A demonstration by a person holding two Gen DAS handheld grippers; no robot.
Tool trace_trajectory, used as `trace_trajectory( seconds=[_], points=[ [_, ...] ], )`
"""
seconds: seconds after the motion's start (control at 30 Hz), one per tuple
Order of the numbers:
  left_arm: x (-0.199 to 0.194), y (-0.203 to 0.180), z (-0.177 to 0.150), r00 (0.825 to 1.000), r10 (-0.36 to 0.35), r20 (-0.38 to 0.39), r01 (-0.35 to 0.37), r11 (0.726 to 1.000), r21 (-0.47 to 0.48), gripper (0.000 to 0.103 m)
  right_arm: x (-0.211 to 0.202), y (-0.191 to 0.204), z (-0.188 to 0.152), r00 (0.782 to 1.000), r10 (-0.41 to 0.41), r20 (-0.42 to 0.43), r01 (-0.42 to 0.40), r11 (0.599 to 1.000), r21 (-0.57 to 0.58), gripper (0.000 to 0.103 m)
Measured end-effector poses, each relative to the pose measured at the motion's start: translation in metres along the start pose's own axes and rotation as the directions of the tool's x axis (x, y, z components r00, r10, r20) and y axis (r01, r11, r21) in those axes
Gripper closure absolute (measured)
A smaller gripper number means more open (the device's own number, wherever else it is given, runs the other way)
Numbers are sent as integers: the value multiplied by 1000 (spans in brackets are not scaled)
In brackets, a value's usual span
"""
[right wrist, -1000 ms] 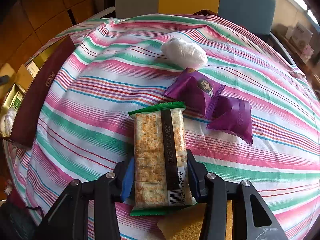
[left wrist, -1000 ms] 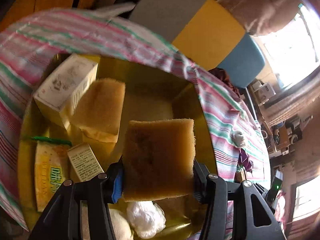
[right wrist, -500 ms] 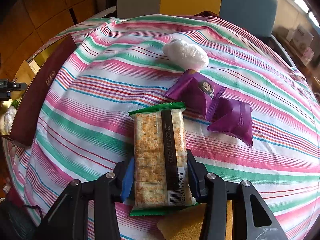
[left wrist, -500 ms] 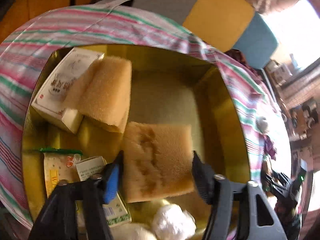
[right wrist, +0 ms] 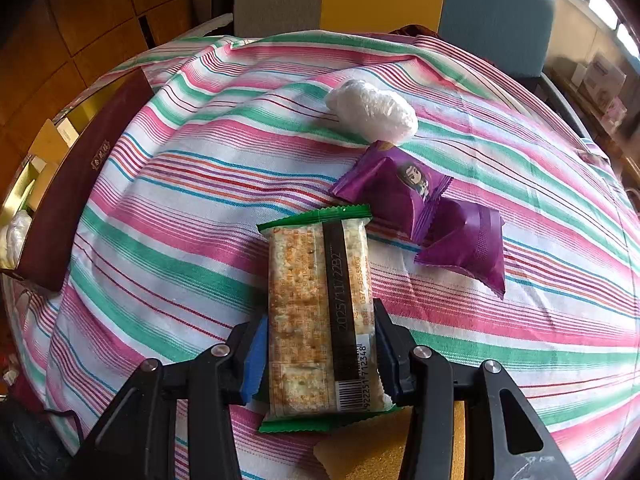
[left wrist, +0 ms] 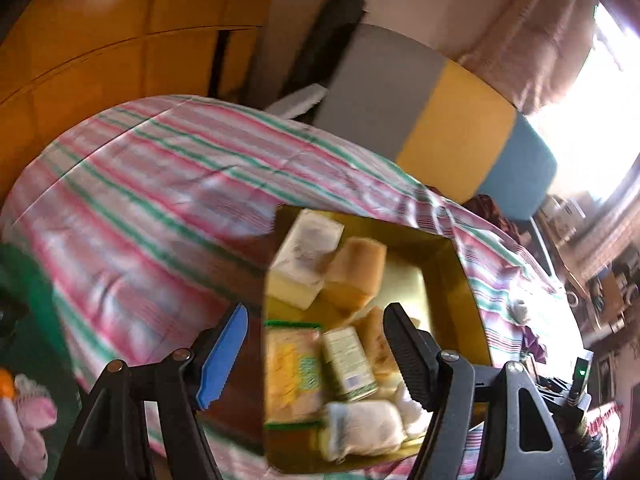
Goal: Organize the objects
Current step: 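Carry the green-edged cracker packet into the gold tray and open the right tool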
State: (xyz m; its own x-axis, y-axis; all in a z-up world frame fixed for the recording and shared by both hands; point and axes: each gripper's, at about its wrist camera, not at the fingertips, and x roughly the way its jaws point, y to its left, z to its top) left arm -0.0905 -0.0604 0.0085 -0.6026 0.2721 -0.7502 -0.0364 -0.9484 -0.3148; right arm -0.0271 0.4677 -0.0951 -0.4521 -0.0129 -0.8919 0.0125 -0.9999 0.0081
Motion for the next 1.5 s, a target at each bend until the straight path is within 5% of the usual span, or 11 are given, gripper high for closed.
trace_trajectory(
  seconds=[0.3, 0.6, 0.97, 1.27, 1.5],
  points=[
    [15, -2, -41, 998, -29, -51, 27, 999, -39, 39, 2, 1, -1, 1000, -10, 5, 10, 1000, 12, 55],
    [2, -73, -72, 999, 17, 28, -23, 970, 241, 39, 2, 3, -1, 998, -61, -3, 61, 996, 65, 57],
    [0, -99, -92, 1000, -14, 25, 5, 945, 328, 39, -4, 16, -4, 991, -133, 5, 129, 967, 221, 59],
    [2, -91, -101, 1000, -15, 6, 12, 946, 323, 39, -19, 43, 7, 998, 9, 58, -26, 952, 305, 59],
    [3, -82, -103, 1000, -5, 4, 4, 952, 306, 39, -55, 107, 40, 981, 114, 159, -142, 973, 183, 59]
  ],
)
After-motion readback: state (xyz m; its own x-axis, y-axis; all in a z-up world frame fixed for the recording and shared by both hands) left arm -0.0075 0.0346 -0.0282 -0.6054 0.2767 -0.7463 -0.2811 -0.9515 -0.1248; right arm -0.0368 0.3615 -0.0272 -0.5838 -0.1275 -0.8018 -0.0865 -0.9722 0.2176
